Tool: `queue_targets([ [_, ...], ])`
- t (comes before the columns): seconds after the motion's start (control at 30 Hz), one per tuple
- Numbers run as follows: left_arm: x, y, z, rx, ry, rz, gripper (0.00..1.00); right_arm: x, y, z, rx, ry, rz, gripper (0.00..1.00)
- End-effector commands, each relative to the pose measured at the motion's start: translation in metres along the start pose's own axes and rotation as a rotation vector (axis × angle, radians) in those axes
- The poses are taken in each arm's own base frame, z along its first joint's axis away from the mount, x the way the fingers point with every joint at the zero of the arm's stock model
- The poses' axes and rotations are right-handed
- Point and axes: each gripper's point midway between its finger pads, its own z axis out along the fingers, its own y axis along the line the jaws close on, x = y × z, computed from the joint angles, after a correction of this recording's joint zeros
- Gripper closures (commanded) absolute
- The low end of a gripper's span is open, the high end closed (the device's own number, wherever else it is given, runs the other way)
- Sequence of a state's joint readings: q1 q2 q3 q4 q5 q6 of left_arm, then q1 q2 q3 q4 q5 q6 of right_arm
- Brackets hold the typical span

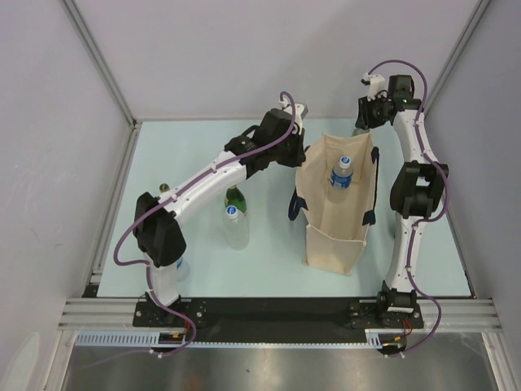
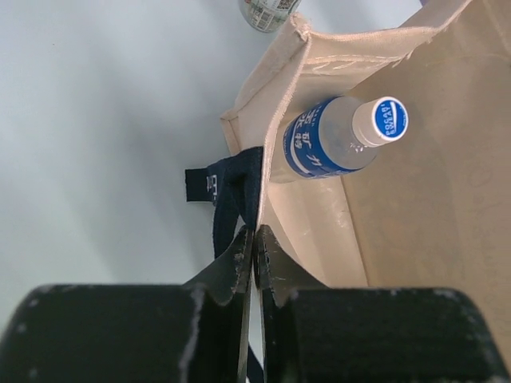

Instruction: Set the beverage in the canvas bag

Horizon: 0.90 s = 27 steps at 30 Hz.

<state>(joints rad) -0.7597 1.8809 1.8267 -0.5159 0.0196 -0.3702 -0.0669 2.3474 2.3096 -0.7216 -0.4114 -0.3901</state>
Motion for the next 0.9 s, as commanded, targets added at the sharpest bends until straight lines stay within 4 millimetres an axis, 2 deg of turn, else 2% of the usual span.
queue_targets([
  [0.0,-0.053,-0.015,-0.042,0.058,-0.161,-0.027,0.85,-0.054,-0.004,-0.041,0.05,-0.131,-0.063,0.98],
  [0.03,-0.055,-0.015,-0.043,0.058,-0.167,-0.029,0.71,-0.06,-0.005,-0.048,0.059,-0.145,-0.067,0.99],
  [0.13,-0.067,-0.018,-0.056,0.063,-0.204,-0.033,0.47,-0.078,-0.009,-0.074,0.082,-0.195,-0.067,1.0],
  [0.3,-0.089,-0.026,-0.083,0.094,-0.276,-0.025,0.26,-0.094,-0.006,-0.115,0.086,-0.242,-0.054,1.0],
  [0.43,-0.093,-0.027,-0.099,0.102,-0.302,-0.011,0.23,-0.101,-0.001,-0.138,0.089,-0.255,-0.058,1.0],
  [0.5,-0.088,-0.024,-0.102,0.097,-0.298,-0.006,0.23,-0.106,0.003,-0.152,0.096,-0.266,-0.064,1.0],
  [0.53,-0.091,-0.024,-0.111,0.1,-0.318,-0.006,0.23,-0.107,0.002,-0.156,0.102,-0.268,-0.065,1.0],
  [0.57,-0.082,-0.022,-0.11,0.097,-0.303,-0.004,0.22,-0.108,0.004,-0.162,0.104,-0.271,-0.068,1.0],
  [0.6,-0.082,-0.021,-0.112,0.097,-0.312,-0.005,0.22,-0.109,0.004,-0.166,0.111,-0.27,-0.069,1.0],
  [0.63,-0.083,-0.021,-0.123,0.103,-0.328,-0.003,0.22,-0.113,0.006,-0.175,0.117,-0.282,-0.077,1.0],
  [0.67,-0.075,-0.017,-0.121,0.095,-0.313,-0.002,0.22,-0.11,0.007,-0.178,0.116,-0.272,-0.073,1.0],
  [0.73,-0.071,-0.016,-0.127,0.094,-0.32,0.002,0.2,-0.116,0.011,-0.192,0.127,-0.286,-0.083,1.0],
  [0.87,-0.059,-0.008,-0.148,0.08,-0.338,0.005,0.15,-0.124,0.021,-0.221,0.145,-0.305,-0.102,1.0],
])
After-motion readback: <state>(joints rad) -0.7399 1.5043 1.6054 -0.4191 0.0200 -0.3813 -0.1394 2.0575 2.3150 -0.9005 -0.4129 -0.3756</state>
